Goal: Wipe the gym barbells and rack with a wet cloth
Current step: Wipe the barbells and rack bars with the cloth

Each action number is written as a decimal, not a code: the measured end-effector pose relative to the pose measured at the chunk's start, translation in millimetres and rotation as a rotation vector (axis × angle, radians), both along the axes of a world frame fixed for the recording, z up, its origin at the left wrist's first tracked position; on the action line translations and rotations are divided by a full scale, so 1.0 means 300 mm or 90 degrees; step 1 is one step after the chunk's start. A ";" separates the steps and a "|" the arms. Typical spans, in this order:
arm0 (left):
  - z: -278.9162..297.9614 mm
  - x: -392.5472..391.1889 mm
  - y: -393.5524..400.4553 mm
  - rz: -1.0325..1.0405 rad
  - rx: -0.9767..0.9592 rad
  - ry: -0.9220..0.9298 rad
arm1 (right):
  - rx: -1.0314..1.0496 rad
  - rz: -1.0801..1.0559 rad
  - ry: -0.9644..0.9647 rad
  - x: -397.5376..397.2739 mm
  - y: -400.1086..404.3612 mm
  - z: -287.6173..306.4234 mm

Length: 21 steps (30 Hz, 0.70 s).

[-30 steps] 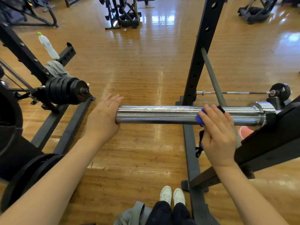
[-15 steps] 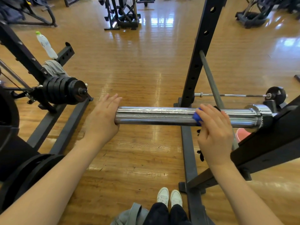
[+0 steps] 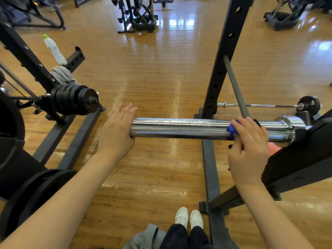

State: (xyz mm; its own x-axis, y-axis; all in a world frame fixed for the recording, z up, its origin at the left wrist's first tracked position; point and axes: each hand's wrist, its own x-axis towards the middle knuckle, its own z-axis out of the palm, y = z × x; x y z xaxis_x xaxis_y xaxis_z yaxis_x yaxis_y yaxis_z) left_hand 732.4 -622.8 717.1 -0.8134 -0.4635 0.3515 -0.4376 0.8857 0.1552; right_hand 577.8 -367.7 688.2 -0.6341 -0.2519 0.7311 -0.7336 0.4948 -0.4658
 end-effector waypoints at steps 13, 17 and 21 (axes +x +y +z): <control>-0.002 0.005 -0.022 -0.047 -0.133 -0.024 | 0.014 -0.009 -0.050 -0.002 0.010 0.018; 0.016 -0.005 -0.023 -0.043 -0.074 -0.044 | 0.013 -0.005 -0.026 0.042 -0.064 0.021; 0.055 -0.006 -0.016 -0.033 -0.036 -0.079 | 0.094 0.090 0.066 0.025 0.007 -0.022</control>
